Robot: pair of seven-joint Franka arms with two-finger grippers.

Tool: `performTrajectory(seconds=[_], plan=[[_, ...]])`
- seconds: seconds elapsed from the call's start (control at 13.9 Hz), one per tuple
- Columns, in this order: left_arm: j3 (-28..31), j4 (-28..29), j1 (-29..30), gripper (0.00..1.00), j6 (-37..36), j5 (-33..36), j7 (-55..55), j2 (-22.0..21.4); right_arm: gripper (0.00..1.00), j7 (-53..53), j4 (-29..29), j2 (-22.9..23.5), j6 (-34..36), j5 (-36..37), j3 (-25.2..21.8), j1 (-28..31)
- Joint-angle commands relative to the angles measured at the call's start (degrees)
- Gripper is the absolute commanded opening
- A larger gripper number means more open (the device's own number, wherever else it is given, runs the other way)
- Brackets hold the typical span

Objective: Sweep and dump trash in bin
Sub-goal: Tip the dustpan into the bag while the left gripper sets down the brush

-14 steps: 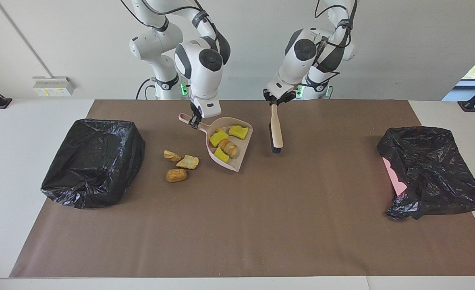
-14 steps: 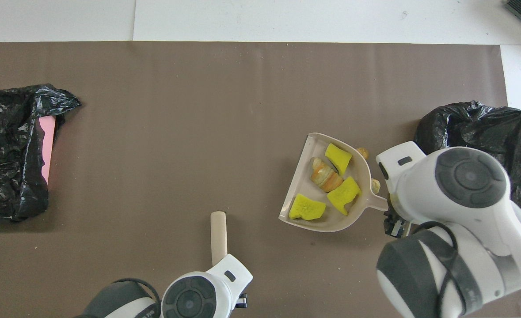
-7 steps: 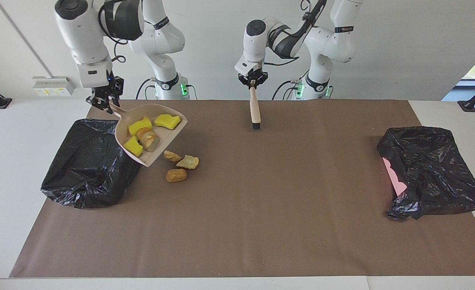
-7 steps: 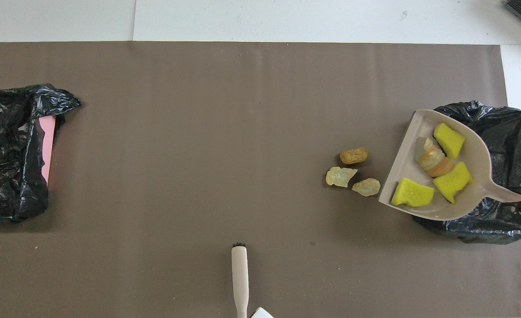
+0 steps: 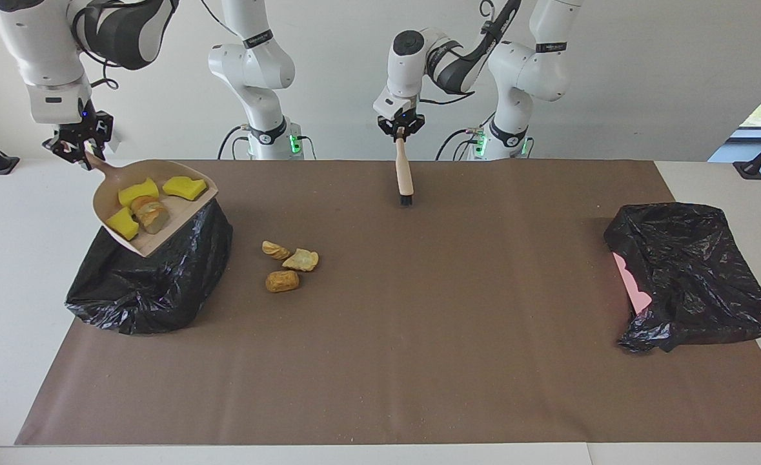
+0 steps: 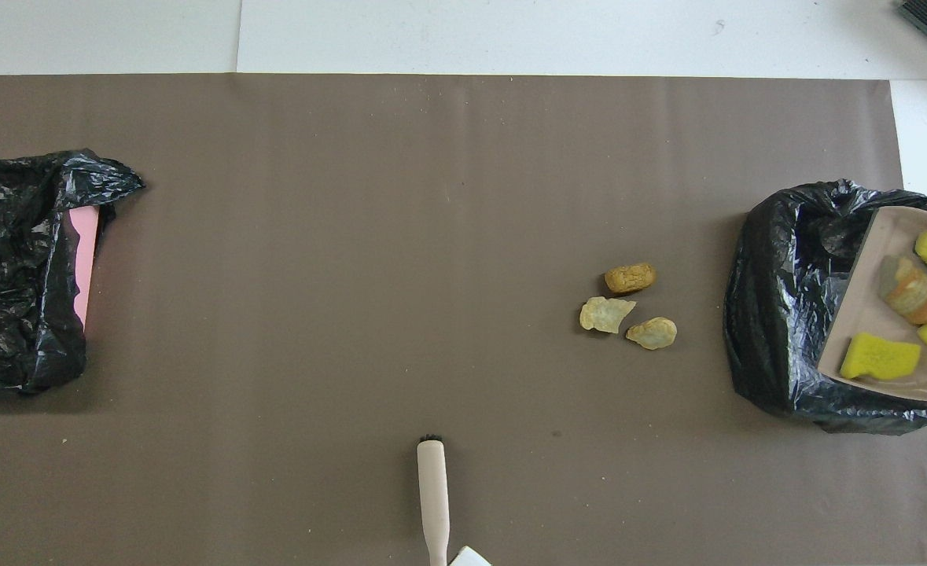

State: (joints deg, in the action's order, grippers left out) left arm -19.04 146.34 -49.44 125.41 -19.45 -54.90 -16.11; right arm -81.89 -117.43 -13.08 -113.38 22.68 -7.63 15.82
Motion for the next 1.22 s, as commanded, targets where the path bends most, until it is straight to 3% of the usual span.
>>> performTrajectory(seconds=[0.0, 0.14, 0.22, 0.43, 0.5, 0.65, 0.72, 0.94, 1.15], plan=[[0.67, 0.96, -2.76, 0.01, 1.68, -0.85, -1.26, -0.15, 0.00, -1.08, 0.80, 3.75, -1.93, 5.42, 1.04, 0.54], [0.67, 0.96, -2.76, 0.11, 1.86, -0.85, -1.18, 0.20, 0.00, -1.34, 0.19, 4.02, -3.16, 11.21, 1.65, 0.01], [0.67, 0.96, -2.76, 0.26, 1.86, -0.85, -1.18, 0.64, 0.00, -1.43, -0.08, 4.37, -3.33, 13.77, 1.83, -0.60], [0.76, 0.96, -2.68, 0.33, 1.95, -0.85, -0.21, 1.51, 0.00, -3.53, -0.08, 6.75, -5.70, 19.31, 1.83, -1.58], [0.76, 0.96, -2.59, 0.41, 2.30, -0.85, -0.12, 1.96, 0.00, -4.41, -0.08, 6.75, -5.62, 21.42, 1.83, -2.36], [0.84, 0.79, -2.07, 0.72, 2.65, -0.85, 0.05, 3.62, 0.00, -7.74, -0.08, 6.75, -5.88, 24.50, 1.83, -3.60], [0.93, 0.35, -1.80, 0.96, 2.39, -0.85, 0.14, 3.89, 0.00, -9.06, -0.16, 6.75, -5.97, 25.74, 1.83, -4.21], [1.11, -3.24, 4.15, 1.00, -0.15, -0.50, 4.69, 3.98, 0.00, -13.72, -0.17, 6.92, -8.15, 27.50, 1.83, -5.27], [1.20, -9.74, 11.09, 1.00, -9.37, 2.03, 9.44, 4.16, 0.00, -15.32, -0.17, 7.01, -8.96, 30.56, 1.83, -5.53]])
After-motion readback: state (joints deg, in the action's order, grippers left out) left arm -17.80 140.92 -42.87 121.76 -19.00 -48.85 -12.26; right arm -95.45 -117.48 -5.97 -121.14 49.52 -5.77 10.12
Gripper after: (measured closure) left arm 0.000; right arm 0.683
